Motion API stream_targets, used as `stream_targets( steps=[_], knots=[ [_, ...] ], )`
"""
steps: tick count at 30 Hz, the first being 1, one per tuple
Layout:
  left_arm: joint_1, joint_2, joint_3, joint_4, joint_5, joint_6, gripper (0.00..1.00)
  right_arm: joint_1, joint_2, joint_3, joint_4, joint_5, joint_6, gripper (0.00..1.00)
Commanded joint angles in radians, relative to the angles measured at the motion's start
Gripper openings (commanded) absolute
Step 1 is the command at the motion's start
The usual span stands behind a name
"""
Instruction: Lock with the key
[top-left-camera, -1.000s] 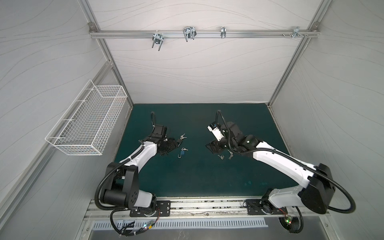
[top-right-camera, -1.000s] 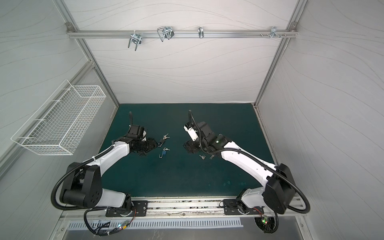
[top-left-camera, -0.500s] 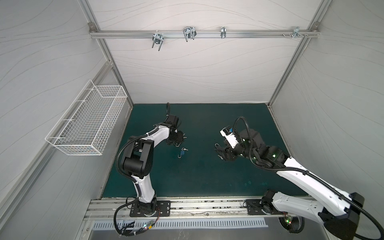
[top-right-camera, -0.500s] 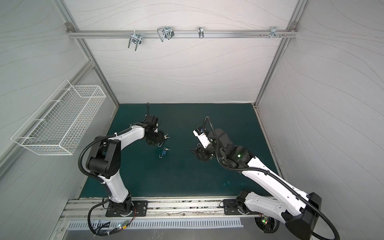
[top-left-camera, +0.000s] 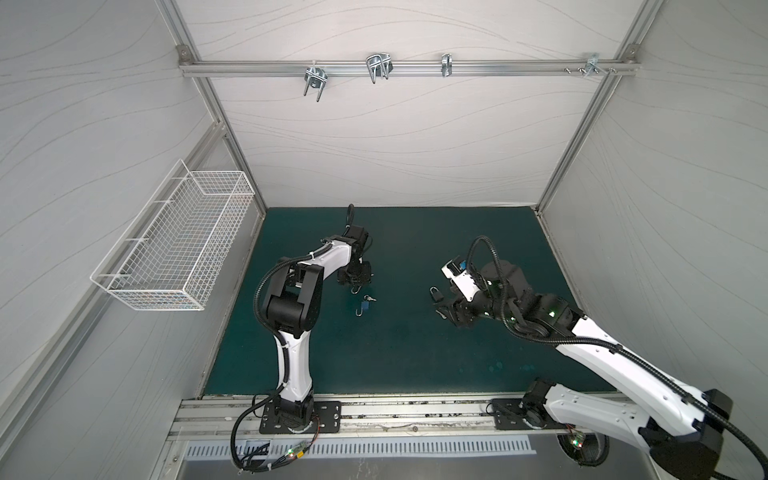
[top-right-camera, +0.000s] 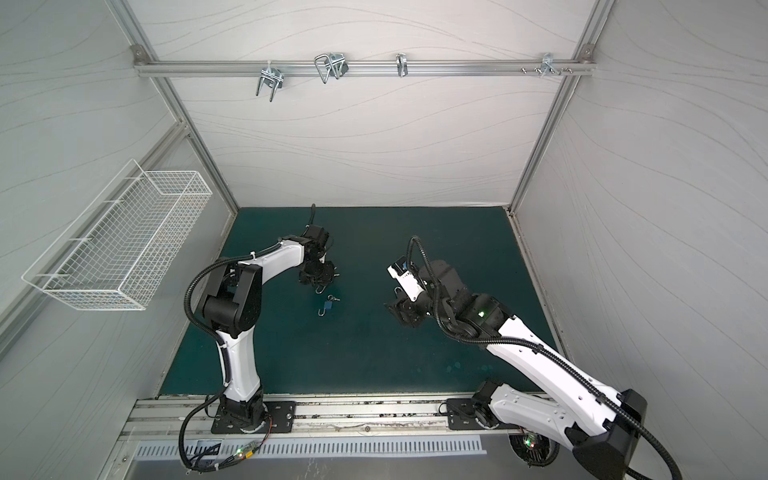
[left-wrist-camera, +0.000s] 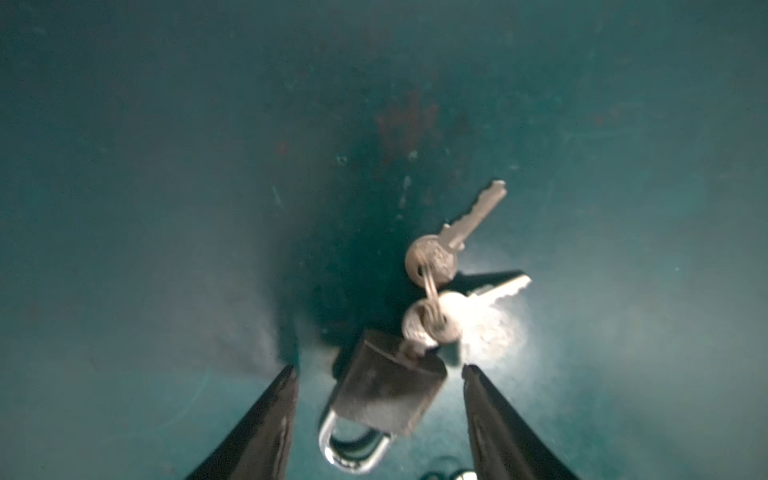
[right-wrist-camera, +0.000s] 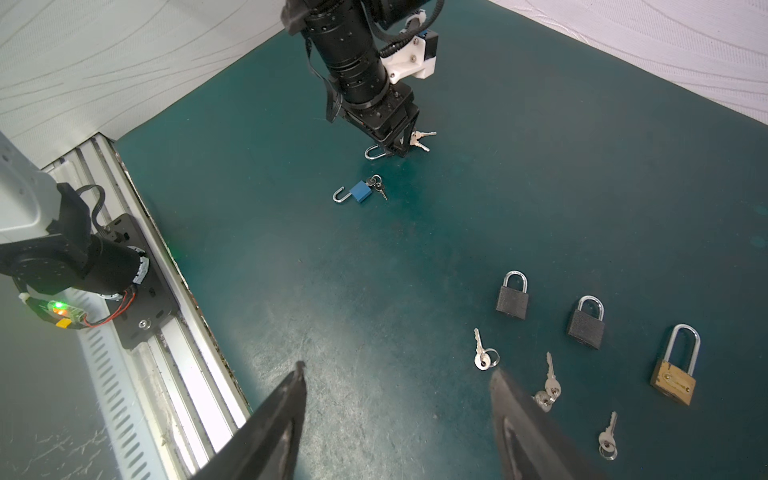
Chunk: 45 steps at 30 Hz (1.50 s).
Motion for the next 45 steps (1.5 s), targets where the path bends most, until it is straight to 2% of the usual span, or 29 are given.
stream_targets(
  steps=[1, 21, 25, 29, 38, 40, 45],
  knots=[
    [-0.004, 0.040, 0.053, -0.058, -0.029, 0.037, 0.62, 0.006, -0.023, 0.018, -0.034, -0.018, -0.027, 0.71],
    [-0.055, 0.100, 0.097, -0.050, 0.007, 0.045, 0.21, 0.006, -0.035, 0.016, -0.039, 0.008, -0.004, 0.70],
    [-0.093, 0.097, 0.099, -0.036, 0.041, 0.045, 0.15, 0.005, -0.043, 0.024, -0.049, 0.091, 0.004, 0.70],
    [-0.159, 0.118, 0.132, -0.050, 0.040, 0.066, 0.15, -0.025, -0.060, 0.025, -0.053, 0.163, 0.025, 0.72],
    [-0.305, 0.127, 0.142, -0.049, 0.036, 0.062, 0.15, -0.147, -0.147, -0.016, -0.020, 0.113, 0.071, 0.74],
    [-0.330, 0.125, 0.138, -0.055, 0.019, 0.060, 0.21, -0.162, -0.153, -0.021, -0.021, 0.102, 0.078, 0.74],
    [-0.341, 0.111, 0.112, -0.082, -0.060, 0.026, 0.44, -0.168, -0.149, -0.022, -0.025, 0.092, 0.085, 0.74]
  ],
)
